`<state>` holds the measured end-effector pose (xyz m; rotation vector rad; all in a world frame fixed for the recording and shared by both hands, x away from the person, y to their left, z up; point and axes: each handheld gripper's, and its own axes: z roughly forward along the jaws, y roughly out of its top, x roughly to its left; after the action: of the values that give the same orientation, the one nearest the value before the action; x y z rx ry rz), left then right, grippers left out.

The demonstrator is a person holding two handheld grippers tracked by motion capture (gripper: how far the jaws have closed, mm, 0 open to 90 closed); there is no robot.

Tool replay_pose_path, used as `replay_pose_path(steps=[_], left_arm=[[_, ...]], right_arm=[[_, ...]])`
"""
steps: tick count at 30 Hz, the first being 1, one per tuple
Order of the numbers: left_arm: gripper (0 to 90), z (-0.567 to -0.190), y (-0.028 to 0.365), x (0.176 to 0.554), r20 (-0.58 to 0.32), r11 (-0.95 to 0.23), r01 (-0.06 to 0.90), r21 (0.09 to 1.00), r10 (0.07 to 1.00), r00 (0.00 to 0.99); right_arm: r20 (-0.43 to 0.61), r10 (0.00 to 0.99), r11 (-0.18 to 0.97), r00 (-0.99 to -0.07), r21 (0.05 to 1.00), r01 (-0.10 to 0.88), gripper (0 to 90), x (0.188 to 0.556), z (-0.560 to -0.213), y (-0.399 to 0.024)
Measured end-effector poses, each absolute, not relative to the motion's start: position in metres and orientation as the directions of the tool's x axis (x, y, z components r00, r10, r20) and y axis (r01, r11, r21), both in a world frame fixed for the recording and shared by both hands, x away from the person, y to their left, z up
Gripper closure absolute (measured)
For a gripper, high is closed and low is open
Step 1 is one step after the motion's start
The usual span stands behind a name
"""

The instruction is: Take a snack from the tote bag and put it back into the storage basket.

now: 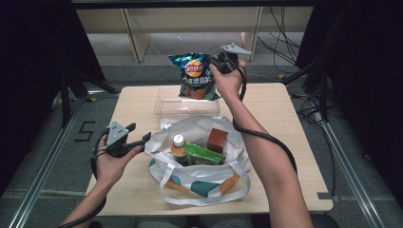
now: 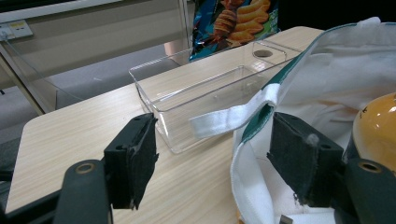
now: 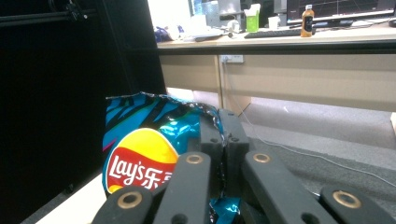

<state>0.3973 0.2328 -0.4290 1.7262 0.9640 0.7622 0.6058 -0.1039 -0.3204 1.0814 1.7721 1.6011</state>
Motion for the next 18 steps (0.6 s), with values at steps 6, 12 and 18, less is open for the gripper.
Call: replay_pose_path(steps=[6,12,18], left_arm=[[31.2,-0.4292,0.2331,0.3974,0.055,-0.202,0.256,0.945,0.871,0.488],[31.2,-0.4289,0.2327,0.3975,0.057,-0.202,0.249,0.947,0.870,0.489],[31.1,-0.4293,0.2332,0.3980,0.052,-0.196,0.246,0.949,0.870,0.490]], right_arm=[[0.154,0.826,-0.024,-0.542,0.971,0.239,90.0,0.6064,-0.3219,-0.0988],[0.143,0.822,-0.016,-0.551,0.973,0.229,90.0,0.6094,-0.3226,-0.0979],[0.157,0.824,-0.022,-0.544,0.969,0.246,90.0,0.6103,-0.3241,-0.0944]])
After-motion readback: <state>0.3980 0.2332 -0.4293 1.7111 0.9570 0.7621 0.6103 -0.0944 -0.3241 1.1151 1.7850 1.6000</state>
